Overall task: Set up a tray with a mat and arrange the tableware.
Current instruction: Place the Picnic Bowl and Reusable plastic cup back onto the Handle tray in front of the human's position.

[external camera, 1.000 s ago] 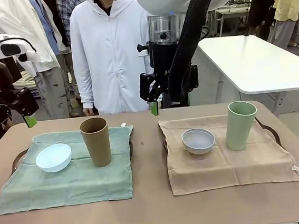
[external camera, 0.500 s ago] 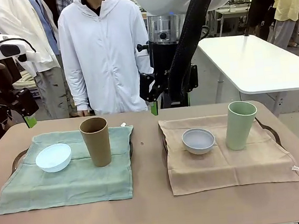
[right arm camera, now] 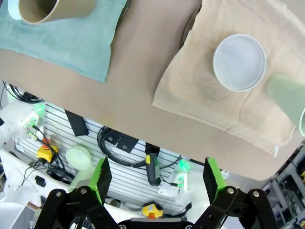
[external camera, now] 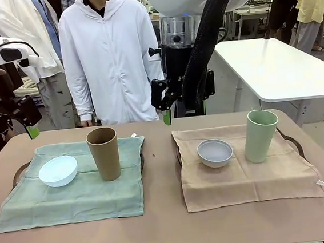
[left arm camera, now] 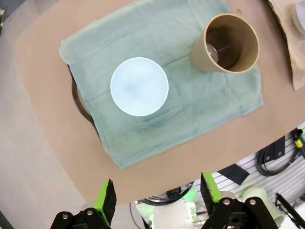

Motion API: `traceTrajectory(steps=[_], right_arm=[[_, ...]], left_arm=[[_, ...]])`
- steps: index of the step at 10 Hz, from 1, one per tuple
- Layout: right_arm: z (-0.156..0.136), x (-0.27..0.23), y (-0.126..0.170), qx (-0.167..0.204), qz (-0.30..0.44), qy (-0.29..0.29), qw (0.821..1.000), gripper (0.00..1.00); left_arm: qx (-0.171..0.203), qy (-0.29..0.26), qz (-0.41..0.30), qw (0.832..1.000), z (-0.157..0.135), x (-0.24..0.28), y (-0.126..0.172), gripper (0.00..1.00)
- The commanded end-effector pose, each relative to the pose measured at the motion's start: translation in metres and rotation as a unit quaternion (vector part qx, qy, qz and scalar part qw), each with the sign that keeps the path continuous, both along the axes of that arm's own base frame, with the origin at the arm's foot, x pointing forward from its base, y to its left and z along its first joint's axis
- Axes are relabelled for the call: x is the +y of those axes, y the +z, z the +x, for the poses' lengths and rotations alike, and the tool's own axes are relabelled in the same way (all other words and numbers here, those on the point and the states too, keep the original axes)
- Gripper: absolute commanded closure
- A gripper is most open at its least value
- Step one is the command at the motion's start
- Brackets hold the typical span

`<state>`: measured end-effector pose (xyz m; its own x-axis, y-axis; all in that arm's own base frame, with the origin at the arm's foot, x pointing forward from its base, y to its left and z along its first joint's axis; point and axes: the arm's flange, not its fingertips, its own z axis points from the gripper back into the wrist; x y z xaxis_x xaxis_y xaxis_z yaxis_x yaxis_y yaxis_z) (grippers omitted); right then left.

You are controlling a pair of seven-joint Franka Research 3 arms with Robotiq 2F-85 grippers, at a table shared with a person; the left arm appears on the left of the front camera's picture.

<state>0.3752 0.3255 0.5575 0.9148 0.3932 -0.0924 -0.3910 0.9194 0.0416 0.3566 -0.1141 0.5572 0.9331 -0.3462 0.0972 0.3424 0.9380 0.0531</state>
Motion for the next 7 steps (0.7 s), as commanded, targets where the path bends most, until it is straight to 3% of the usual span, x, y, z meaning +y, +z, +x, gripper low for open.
traceTrajectory(steps=[1,4,6,7], right_arm=[[0.000,0.000,0.000,0.000,0.000,0.000,1.000,0.00],[-0.020,-0.061,0.009,0.026,0.004,-0.020,0.999,0.00],[-0.035,-0.141,0.017,0.004,0.050,-0.076,0.996,0.00],[-0.045,-0.184,0.024,-0.015,0.111,-0.098,0.989,0.00]], left_arm=[[0.000,0.000,0.000,1.000,0.000,0.000,0.000,0.07],[0.012,-0.003,-0.087,0.996,-0.009,0.032,0.014,0.07],[0.013,-0.006,-0.171,0.985,0.004,0.065,0.023,0.07],[0.025,-0.010,-0.213,0.977,0.007,0.078,0.023,0.07]])
